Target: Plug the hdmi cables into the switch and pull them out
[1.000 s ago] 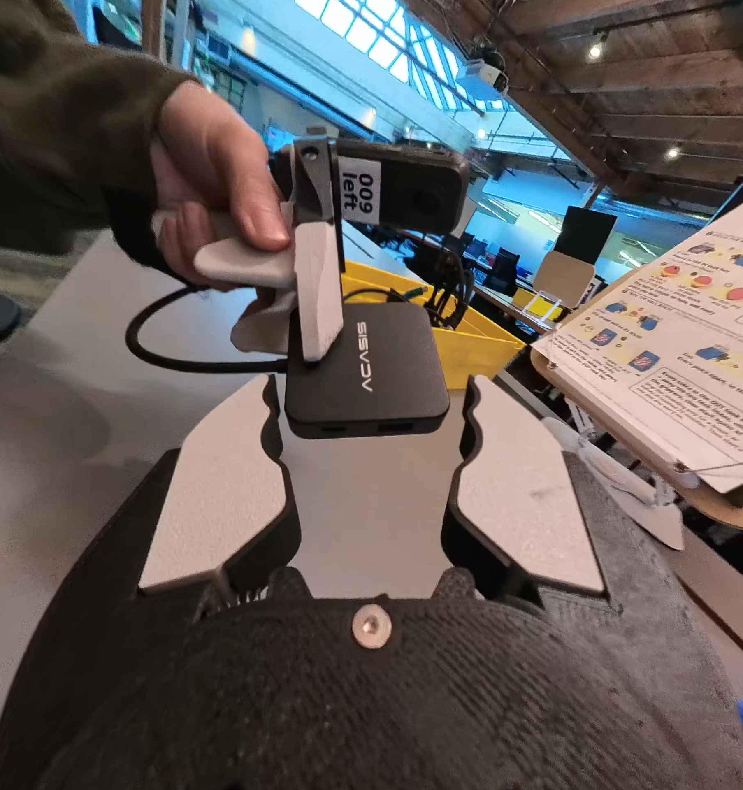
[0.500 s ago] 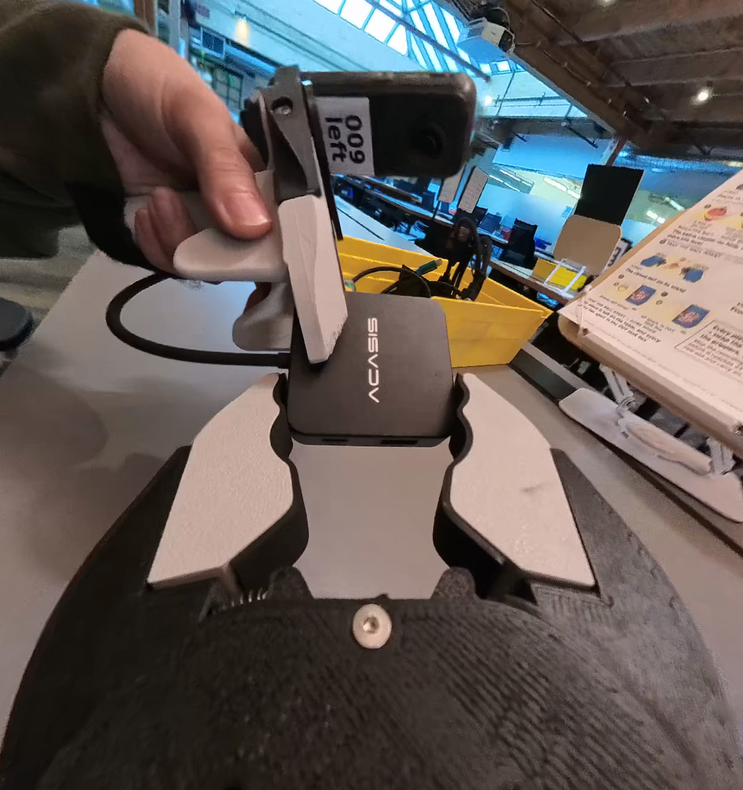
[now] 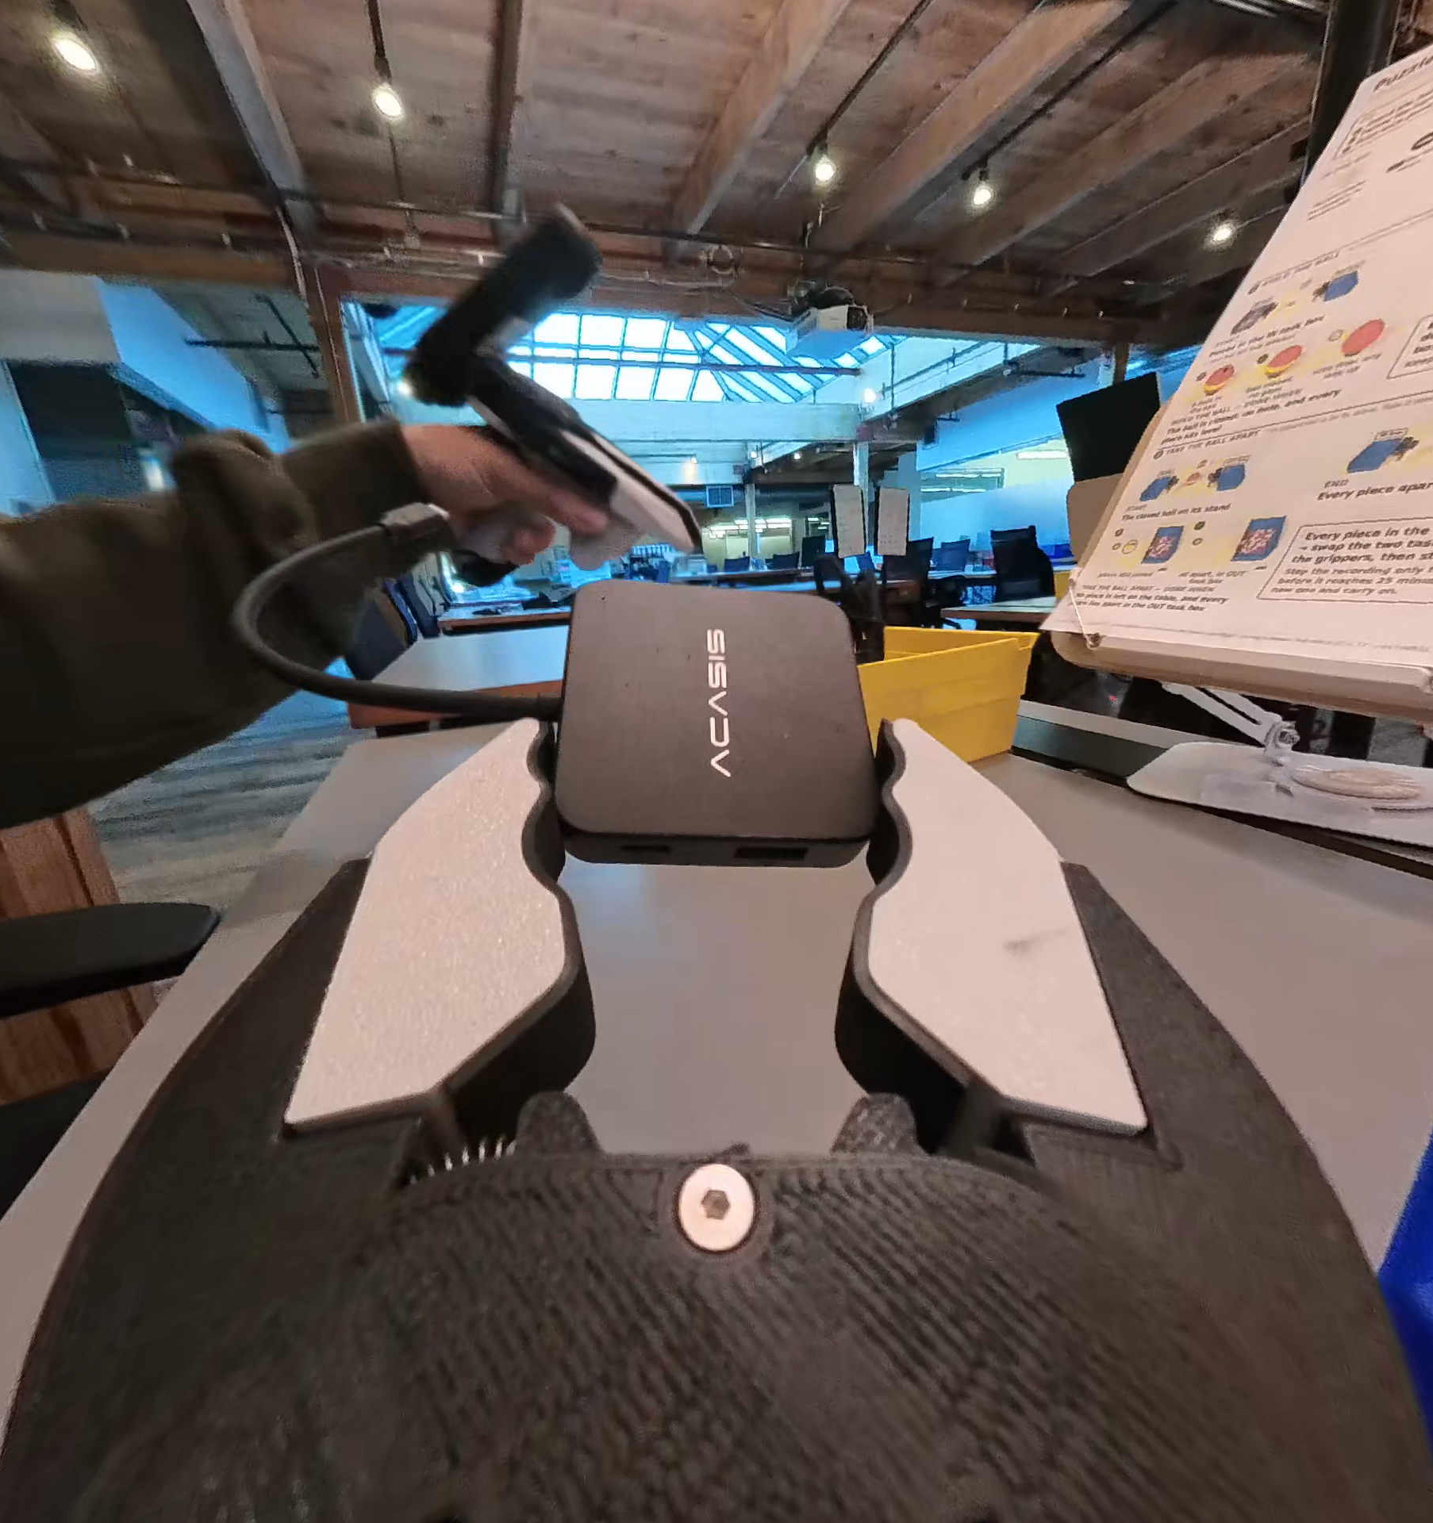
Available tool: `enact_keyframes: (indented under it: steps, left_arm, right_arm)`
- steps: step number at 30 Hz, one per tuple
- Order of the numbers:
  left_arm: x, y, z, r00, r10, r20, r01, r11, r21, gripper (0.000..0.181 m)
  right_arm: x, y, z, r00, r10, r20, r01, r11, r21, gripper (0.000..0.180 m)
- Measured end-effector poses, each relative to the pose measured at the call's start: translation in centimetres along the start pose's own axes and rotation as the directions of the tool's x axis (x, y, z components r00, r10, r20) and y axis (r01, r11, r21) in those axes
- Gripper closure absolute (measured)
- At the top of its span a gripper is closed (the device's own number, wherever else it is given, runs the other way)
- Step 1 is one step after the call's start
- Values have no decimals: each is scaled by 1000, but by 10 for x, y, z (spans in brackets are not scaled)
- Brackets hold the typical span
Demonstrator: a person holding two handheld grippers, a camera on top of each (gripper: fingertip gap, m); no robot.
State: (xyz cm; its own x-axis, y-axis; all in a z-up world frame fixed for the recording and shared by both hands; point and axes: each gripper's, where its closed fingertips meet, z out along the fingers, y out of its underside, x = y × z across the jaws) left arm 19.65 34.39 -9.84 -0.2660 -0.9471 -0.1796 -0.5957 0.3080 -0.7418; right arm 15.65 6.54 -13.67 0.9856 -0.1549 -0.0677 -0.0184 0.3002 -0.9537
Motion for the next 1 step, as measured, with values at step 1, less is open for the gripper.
enact_keyframes:
  steps: [1]
  left_arm:
    - [-9,10,10,999,33,6,-33,998,-50,146]
  right_arm:
    - [1,-1,-1,1000,13,2,-13,1000,8,106]
